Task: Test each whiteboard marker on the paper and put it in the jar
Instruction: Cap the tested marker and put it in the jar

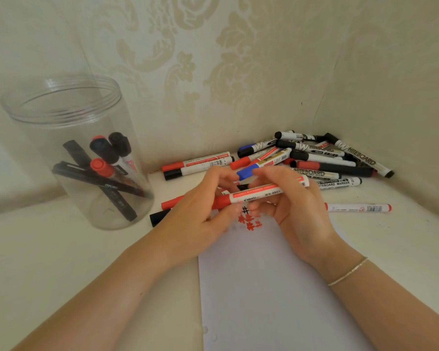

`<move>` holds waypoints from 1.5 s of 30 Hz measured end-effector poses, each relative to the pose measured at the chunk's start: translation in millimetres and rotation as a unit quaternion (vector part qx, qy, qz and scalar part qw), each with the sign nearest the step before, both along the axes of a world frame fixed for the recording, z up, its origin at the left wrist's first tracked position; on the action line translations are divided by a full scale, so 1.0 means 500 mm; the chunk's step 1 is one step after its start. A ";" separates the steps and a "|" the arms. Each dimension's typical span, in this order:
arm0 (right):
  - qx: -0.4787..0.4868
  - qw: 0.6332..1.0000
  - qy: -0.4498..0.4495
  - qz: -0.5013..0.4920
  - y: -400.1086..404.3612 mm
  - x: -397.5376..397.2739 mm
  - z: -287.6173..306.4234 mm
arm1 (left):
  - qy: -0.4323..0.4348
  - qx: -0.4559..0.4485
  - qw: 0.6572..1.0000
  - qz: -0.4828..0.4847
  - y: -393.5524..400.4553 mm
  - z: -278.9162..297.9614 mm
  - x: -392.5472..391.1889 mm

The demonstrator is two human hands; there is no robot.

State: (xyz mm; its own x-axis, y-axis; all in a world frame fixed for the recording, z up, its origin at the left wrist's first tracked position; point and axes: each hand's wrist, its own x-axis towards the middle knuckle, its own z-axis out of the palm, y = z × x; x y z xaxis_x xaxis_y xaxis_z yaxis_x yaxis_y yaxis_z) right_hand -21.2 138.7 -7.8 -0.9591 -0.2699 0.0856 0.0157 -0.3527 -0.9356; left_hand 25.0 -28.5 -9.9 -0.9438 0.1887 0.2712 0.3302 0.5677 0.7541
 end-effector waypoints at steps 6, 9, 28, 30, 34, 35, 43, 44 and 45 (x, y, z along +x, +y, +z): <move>0.141 0.974 0.078 -0.156 0.005 -0.007 -0.002 | -0.018 0.193 0.981 0.028 0.017 0.019 0.000; 0.216 0.953 0.135 -0.165 -0.005 -0.002 0.001 | -0.042 0.249 0.967 0.038 0.022 0.021 -0.005; 0.128 0.988 0.063 -0.053 -0.115 -0.024 0.195 | 0.231 0.293 0.914 0.160 -0.012 0.192 0.034; 0.127 0.986 0.096 -0.050 -0.168 -0.026 0.241 | 0.328 0.231 0.895 0.196 -0.031 0.242 0.038; 0.172 0.971 0.164 -0.006 -0.258 -0.030 0.297 | 0.443 0.103 0.841 0.293 -0.097 0.321 0.049; 0.192 0.965 0.178 -0.001 -0.271 -0.034 0.298 | 0.463 0.079 0.824 0.318 -0.115 0.336 0.052; 0.709 0.601 0.362 0.076 -0.279 -0.070 0.130 | 0.283 -0.238 0.849 0.377 -0.191 0.342 0.051; 0.719 0.580 0.377 0.073 -0.277 -0.069 0.114 | 0.253 -0.260 0.859 0.362 -0.191 0.335 0.048; 0.724 0.567 0.386 0.071 -0.275 -0.071 0.102 | 0.228 -0.277 0.865 0.350 -0.191 0.328 0.045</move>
State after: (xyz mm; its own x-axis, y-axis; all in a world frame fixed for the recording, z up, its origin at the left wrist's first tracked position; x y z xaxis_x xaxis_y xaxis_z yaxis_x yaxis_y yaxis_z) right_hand -56.9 1.3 43.5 -0.7461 -0.6636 0.0547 -0.6642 0.7475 0.0101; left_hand 47.5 -123.9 154.4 -0.6975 -0.1655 0.6972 -0.0487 0.9817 0.1843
